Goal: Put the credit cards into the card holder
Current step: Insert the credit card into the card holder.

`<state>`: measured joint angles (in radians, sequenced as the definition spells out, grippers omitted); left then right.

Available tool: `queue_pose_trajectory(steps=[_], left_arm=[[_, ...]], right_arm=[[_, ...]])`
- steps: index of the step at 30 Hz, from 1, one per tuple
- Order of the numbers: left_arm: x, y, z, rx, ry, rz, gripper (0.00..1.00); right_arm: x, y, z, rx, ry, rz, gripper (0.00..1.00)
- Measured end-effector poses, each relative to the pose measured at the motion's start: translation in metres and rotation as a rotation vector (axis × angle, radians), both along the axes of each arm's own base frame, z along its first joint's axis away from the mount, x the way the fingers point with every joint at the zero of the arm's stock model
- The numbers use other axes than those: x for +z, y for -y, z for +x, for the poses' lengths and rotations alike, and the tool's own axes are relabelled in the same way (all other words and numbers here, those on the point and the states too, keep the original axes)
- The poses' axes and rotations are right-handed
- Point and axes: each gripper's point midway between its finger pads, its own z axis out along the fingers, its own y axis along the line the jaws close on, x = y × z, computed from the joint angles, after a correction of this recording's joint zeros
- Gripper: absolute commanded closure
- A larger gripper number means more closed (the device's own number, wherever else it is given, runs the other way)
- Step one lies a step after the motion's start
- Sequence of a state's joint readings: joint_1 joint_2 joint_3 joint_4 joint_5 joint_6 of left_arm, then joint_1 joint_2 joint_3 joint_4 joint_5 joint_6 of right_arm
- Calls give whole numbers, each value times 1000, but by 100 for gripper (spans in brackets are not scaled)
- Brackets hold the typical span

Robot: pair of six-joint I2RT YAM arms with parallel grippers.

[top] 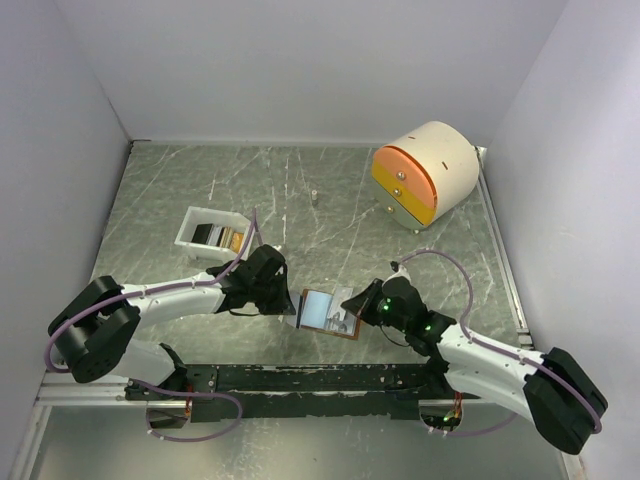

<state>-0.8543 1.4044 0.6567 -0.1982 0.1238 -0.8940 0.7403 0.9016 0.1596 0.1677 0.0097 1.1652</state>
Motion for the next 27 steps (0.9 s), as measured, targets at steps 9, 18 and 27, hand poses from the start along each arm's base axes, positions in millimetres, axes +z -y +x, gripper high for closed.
queue_pose_trajectory(steps=[9, 18, 27], left_arm=[[0, 0, 0, 1, -1, -1, 93], [-1, 0, 0, 4, 0, -5, 93], [-1, 0, -1, 8, -2, -9, 93]], right_arm=[[-6, 3, -2, -9, -2, 7, 100], [-7, 0, 0, -12, 12, 34, 100], [-2, -1, 1, -18, 28, 56, 100]])
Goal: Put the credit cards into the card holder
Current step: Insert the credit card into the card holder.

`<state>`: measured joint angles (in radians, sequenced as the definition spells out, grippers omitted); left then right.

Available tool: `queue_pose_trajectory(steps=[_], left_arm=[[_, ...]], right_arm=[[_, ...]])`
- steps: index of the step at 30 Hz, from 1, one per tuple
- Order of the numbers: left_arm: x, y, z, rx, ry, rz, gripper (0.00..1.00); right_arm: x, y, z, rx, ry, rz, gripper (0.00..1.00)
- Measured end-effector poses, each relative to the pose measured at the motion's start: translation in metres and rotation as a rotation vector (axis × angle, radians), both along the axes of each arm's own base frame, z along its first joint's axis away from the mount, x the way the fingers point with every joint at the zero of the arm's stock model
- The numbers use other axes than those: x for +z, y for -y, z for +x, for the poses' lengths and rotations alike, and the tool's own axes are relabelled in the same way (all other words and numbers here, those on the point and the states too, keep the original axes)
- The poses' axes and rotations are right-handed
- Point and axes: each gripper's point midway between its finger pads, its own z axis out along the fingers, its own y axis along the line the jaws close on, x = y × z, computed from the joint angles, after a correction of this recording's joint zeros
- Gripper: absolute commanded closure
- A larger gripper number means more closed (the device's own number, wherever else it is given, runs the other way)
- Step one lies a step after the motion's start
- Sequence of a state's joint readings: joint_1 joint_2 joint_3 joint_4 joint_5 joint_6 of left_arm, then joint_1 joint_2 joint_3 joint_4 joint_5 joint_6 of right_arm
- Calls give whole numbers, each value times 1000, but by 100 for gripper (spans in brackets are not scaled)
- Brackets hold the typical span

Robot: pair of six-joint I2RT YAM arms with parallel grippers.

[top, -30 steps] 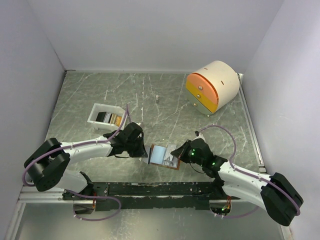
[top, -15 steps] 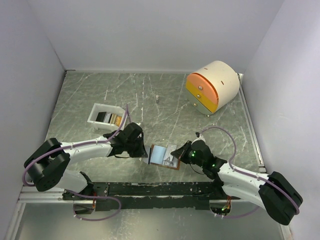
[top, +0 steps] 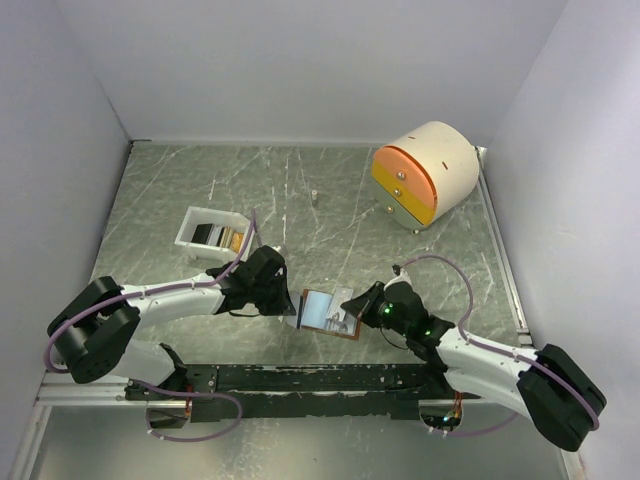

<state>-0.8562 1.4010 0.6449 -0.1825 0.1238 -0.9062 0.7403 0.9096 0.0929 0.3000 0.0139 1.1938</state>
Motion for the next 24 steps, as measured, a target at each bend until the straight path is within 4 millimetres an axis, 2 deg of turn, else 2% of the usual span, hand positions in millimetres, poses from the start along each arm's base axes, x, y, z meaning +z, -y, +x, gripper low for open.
queue_pose_trajectory(steps=[15, 24], left_arm=[[0, 1, -1, -1, 0, -4, 93], [0, 1, -1, -1, 1, -5, 93]], right_arm=[[-13, -1, -3, 11, -27, -7, 100], [-13, -3, -5, 25, -24, 13, 100]])
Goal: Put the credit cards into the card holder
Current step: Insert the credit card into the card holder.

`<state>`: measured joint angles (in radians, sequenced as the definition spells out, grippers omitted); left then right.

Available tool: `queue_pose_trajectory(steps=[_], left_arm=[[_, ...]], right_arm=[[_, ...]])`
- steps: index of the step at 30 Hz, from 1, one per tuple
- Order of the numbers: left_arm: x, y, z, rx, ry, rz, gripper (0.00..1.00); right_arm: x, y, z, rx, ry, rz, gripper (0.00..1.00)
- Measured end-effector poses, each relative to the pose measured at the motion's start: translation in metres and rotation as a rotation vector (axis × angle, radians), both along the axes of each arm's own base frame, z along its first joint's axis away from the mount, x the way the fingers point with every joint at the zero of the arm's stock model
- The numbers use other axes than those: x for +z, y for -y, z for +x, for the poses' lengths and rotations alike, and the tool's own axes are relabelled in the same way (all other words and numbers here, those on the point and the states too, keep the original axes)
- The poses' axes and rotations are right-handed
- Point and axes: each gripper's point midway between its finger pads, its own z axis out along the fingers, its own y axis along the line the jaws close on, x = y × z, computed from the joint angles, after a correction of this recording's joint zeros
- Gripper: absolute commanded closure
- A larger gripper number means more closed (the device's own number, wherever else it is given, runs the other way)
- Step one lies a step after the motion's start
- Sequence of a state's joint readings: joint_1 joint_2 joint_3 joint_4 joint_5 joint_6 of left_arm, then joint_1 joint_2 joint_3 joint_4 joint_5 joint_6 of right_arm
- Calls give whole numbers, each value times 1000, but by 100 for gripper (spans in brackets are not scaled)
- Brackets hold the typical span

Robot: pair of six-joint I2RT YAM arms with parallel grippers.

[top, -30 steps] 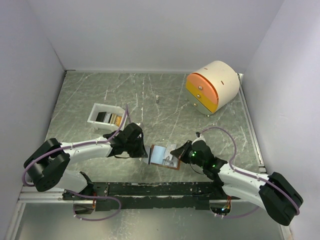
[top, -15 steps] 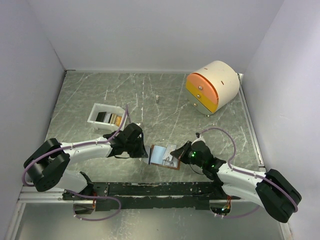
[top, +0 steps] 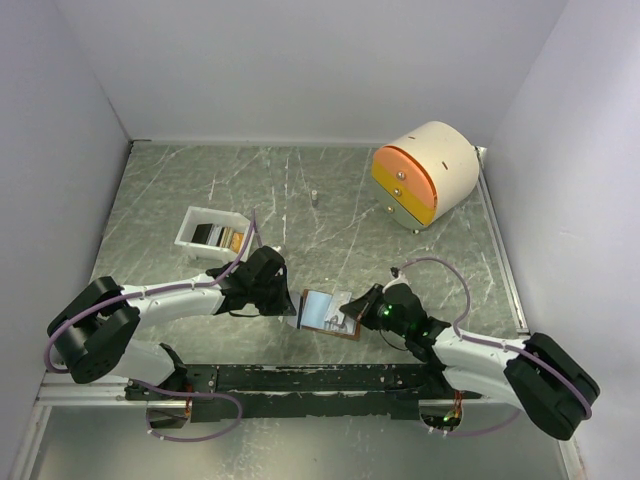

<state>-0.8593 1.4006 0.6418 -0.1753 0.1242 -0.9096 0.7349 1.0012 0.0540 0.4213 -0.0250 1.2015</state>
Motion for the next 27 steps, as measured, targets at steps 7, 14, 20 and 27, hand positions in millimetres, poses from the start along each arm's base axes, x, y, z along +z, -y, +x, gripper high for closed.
queue_pose_trajectory(steps=[7, 14, 20, 27], left_arm=[[0, 0, 0, 3, -1, -2, 93], [0, 1, 0, 1, -1, -3, 93], [-1, 3, -1, -4, -4, -6, 93], [-2, 3, -1, -5, -7, -6, 93]], right_arm=[[0, -7, -4, 30, -20, 28, 100], [0, -10, -7, 50, -32, 44, 100], [-2, -12, -11, 63, -47, 52, 100], [-3, -12, -13, 70, -54, 53, 100]])
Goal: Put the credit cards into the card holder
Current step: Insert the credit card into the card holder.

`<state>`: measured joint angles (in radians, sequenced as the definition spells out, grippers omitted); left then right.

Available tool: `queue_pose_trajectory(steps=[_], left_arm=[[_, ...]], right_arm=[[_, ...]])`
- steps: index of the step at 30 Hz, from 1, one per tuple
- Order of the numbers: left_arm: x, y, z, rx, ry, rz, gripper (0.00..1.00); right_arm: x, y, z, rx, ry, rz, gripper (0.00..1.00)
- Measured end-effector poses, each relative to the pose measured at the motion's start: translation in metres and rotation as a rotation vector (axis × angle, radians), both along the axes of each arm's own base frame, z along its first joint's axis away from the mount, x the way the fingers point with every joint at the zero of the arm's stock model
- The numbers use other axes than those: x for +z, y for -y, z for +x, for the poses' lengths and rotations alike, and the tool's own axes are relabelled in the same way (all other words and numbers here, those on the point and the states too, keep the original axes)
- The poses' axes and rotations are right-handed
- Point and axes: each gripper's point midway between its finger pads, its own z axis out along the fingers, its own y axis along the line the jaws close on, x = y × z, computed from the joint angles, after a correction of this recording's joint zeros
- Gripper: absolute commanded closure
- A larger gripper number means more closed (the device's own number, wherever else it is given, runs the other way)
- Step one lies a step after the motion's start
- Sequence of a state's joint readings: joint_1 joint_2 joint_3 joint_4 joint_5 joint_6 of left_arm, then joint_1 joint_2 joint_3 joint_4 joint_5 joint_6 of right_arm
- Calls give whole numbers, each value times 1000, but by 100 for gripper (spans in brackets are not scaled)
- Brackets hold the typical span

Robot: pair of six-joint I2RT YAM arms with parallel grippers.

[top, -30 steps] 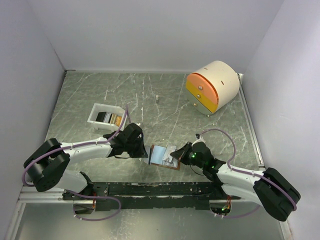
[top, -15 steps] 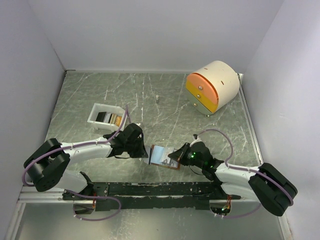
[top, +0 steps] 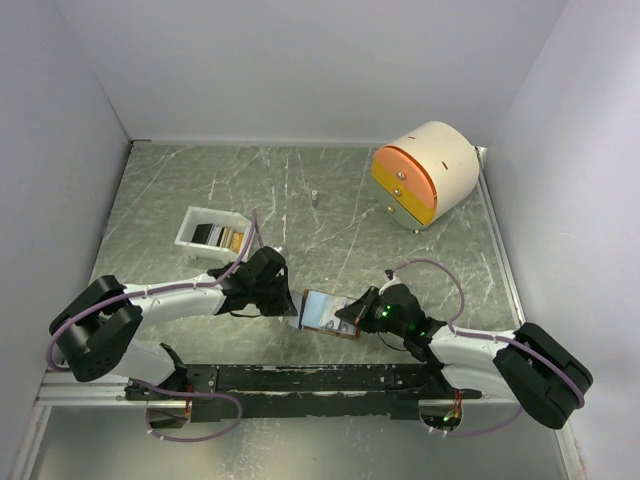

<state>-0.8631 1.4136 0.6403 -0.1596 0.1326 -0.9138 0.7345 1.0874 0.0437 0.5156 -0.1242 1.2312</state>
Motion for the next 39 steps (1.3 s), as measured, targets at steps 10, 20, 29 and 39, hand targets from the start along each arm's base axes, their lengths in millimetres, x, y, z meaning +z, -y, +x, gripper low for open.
queue_pose_trajectory(steps=[10, 20, 29, 39], left_arm=[[0, 0, 0, 0, 0, -1, 93], [1, 2, -1, -3, 2, -6, 93], [1, 2, -1, -3, 2, -6, 93], [0, 2, -1, -4, 1, -4, 93]], right_arm=[[-1, 0, -2, 6, -2, 3, 98], [-9, 6, -7, 0, -29, -27, 78], [-12, -1, -5, 24, -48, -39, 98], [-6, -2, -2, 56, 11, -48, 100]])
